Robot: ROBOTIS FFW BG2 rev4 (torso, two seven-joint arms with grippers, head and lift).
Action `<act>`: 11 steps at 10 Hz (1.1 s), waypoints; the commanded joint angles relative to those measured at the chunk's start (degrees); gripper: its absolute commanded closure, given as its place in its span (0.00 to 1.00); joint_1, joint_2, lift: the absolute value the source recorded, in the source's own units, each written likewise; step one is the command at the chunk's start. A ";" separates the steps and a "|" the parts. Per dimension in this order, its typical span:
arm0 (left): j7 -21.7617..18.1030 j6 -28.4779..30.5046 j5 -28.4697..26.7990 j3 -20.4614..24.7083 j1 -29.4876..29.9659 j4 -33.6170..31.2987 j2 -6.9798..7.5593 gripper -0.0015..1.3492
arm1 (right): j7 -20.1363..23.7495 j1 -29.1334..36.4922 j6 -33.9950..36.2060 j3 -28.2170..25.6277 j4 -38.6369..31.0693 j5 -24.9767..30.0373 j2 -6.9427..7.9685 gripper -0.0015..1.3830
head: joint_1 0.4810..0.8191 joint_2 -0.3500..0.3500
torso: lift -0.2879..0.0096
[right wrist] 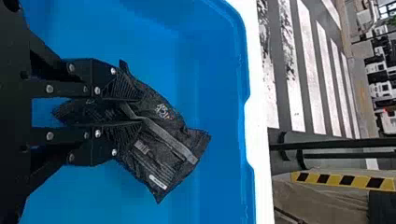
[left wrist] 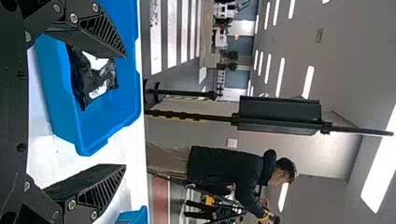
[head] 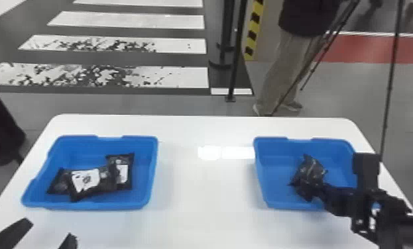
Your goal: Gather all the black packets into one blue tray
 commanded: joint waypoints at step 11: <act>-4.13 6.47 11.27 -6.93 -7.47 -1.31 2.74 0.15 | -0.17 20.63 -6.50 10.05 -40.16 13.40 -0.45 0.93 | 0.63 0.44 | 0.60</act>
